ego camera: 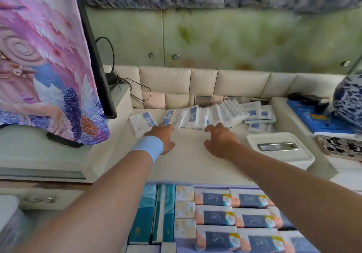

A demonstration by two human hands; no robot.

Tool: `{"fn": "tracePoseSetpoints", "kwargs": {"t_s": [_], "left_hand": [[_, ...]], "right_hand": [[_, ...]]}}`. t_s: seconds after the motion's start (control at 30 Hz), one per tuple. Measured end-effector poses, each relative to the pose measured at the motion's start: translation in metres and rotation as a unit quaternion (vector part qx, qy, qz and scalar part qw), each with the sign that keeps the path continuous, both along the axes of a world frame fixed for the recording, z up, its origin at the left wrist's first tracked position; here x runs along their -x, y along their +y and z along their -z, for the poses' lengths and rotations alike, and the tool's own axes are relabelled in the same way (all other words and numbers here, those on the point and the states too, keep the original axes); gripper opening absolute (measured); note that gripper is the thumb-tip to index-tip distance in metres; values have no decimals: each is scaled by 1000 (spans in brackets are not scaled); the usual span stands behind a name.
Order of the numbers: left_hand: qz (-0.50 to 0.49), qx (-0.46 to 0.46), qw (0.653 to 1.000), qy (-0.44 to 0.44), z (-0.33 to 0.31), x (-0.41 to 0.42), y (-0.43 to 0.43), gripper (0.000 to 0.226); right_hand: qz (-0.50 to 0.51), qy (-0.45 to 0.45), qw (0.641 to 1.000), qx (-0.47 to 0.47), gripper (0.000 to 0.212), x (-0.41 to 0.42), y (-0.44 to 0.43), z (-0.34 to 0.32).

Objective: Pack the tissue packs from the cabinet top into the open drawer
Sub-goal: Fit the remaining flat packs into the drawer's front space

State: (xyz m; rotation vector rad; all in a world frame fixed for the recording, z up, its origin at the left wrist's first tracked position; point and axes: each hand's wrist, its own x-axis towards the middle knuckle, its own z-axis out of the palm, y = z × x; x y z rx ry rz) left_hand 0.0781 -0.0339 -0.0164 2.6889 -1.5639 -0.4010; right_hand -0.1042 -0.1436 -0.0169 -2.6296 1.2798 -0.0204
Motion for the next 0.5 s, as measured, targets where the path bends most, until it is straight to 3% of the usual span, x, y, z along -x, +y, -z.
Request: {"fn": "tracePoseSetpoints", "kwargs": {"t_s": [0.27, 0.4, 0.5], "left_hand": [[1, 61, 998, 33, 21, -20, -111, 70], [0, 25, 999, 45, 41, -29, -137, 78], [5, -9, 999, 44, 60, -42, -141, 78]], "right_hand": [[63, 66, 993, 72, 65, -40, -111, 7], [99, 98, 990, 18, 93, -48, -154, 20], [72, 143, 986, -36, 104, -50, -163, 40]]}}
